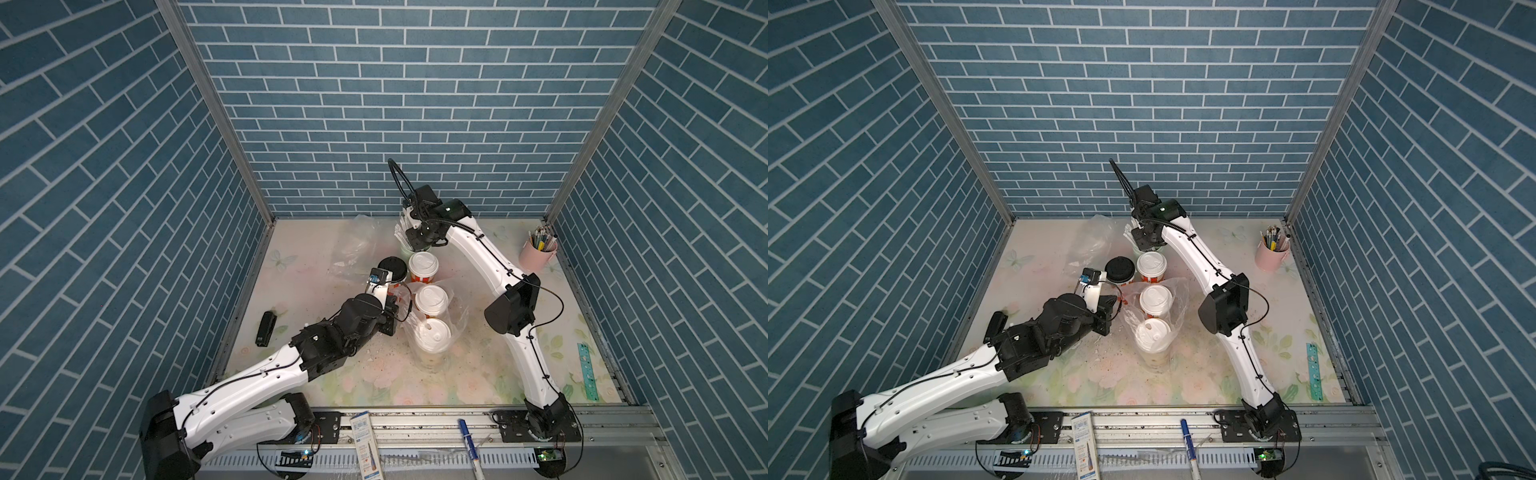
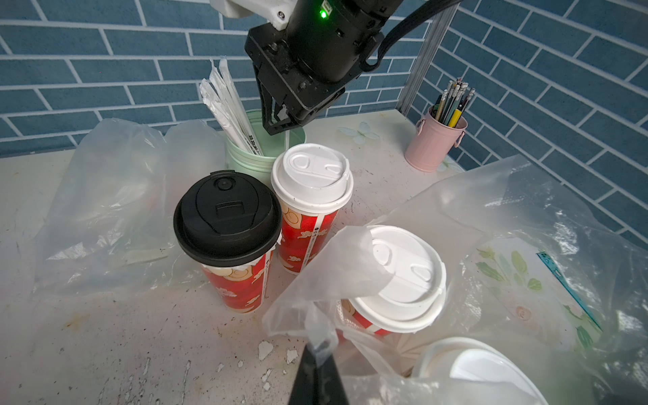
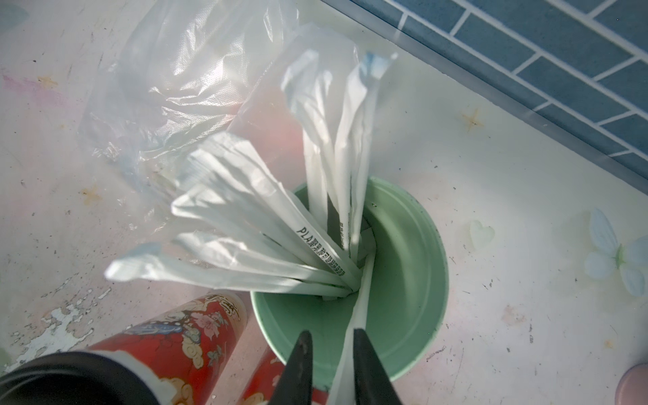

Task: Pack milk tea into plastic carrier bags
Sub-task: Pick up the straw from the container.

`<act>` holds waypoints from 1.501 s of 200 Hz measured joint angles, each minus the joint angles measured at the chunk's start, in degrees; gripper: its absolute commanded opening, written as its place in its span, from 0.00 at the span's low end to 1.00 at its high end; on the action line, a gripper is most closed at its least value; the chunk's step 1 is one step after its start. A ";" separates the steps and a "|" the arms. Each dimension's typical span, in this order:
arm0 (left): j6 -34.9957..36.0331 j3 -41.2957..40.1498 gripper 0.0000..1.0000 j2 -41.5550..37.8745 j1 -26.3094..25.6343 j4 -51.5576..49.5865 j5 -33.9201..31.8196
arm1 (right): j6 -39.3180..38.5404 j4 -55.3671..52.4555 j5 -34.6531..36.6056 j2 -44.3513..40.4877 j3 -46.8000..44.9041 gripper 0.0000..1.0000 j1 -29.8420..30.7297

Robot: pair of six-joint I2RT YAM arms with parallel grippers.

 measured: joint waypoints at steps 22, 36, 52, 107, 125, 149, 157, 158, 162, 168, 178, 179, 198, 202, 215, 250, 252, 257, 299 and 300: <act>0.00 0.00 0.00 0.00 0.00 0.00 0.00 | 0.00 0.00 0.83 0.00 0.00 0.19 0.00; 0.00 0.00 0.00 0.00 0.00 0.00 0.00 | 0.00 0.02 1.51 0.02 -0.07 0.19 0.00; -0.02 0.00 0.00 -0.02 0.00 0.00 -0.02 | 0.00 0.02 2.34 0.02 -0.42 0.19 0.00; -0.02 -0.17 0.00 -0.02 0.00 0.00 -0.04 | -0.39 0.00 4.68 0.00 -2.32 0.10 0.00; -0.02 -0.20 0.00 0.00 0.00 0.00 -0.04 | -0.39 0.07 5.35 0.00 -2.32 0.05 0.00; -0.02 -0.20 0.00 -0.02 0.00 0.00 -0.04 | -0.57 0.07 6.36 -0.02 -2.32 0.00 0.00; -0.02 -0.20 0.00 0.00 0.00 0.00 -0.04 | -0.59 0.07 6.62 -0.07 -2.32 0.00 0.00; -0.02 -0.20 0.00 0.00 0.00 0.00 -0.04 | -0.59 0.07 6.64 -0.07 -2.32 0.00 0.00; -0.02 -0.20 0.00 0.00 0.00 0.00 -0.02 | -0.59 0.07 6.80 -0.13 -2.32 0.00 0.00; -0.02 -0.20 0.00 0.00 0.00 0.00 -0.02 | -0.59 0.04 6.97 -0.17 -2.32 0.00 0.00; -0.02 -0.20 0.00 0.00 0.00 0.02 -0.02 | -0.59 -0.02 7.17 -0.39 -2.32 0.00 0.00; -0.02 -0.20 0.00 0.00 0.00 0.02 -0.02 | -0.59 -0.04 7.21 -0.48 -2.32 0.00 0.00; -0.02 -0.20 0.00 0.11 0.00 0.04 0.00 | -0.59 -0.61 7.52 -2.03 -2.40 0.00 0.00; -0.02 -0.20 0.00 0.17 0.00 0.04 0.00 | -0.59 -0.79 7.54 -2.49 -2.40 0.00 0.00; -0.02 -0.20 0.00 0.37 0.00 0.09 0.07 | -0.59 -1.33 7.56 -4.87 -2.67 0.00 0.02; 0.00 -0.20 0.00 1.18 0.00 0.31 0.76 | -0.59 -2.60 7.50 -14.60 -3.67 0.00 0.31; 0.00 -0.20 0.00 1.20 0.00 0.31 0.79 | -0.59 -2.62 7.50 -15.23 -3.78 0.00 0.33; 0.00 -0.20 0.00 1.38 0.00 0.35 0.94 | -0.59 -2.73 7.50 -16.76 -4.02 0.00 0.48; 0.22 -0.20 0.00 2.95 0.04 0.37 2.21 | -0.79 -4.72 7.43 -28.59 -7.10 0.00 3.85; 0.24 -0.20 0.00 2.97 0.04 0.37 2.25 | -0.79 -4.90 7.43 -29.00 -7.30 0.00 3.98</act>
